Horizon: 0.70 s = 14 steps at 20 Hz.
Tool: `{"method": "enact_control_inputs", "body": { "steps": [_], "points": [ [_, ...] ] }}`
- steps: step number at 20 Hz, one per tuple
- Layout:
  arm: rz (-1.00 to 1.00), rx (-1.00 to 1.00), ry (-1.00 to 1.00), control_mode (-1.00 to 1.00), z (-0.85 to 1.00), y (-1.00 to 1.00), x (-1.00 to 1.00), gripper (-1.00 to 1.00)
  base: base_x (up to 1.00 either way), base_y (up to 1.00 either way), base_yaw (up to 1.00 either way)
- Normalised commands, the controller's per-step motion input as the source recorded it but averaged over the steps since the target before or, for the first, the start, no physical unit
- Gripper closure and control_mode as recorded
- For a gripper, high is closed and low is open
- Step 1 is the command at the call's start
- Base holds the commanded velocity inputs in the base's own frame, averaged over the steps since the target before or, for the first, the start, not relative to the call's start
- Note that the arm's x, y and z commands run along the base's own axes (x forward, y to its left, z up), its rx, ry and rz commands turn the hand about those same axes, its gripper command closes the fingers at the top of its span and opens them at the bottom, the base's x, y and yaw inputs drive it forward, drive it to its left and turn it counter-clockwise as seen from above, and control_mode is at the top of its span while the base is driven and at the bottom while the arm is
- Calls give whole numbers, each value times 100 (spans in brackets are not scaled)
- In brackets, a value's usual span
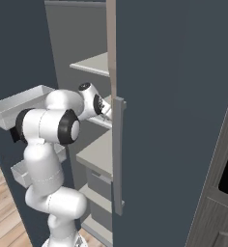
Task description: Store the kebab skewer in the freezer for long-term storage. Close the freezer door after placing the cooked food.
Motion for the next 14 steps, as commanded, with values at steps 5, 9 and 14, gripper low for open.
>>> {"method": "enact_control_inputs", "body": {
  "steps": [5, 9, 14],
  "points": [
    [0, 0, 0, -100, -16, -9, 41, 100, 0, 0, 0],
    [0, 0, 0, -100, -11, -14, 32, 100, 0, 0, 0],
    [0, 0, 0, -100, -19, -21, 34, 100, 0, 0, 0]
  ]
}}
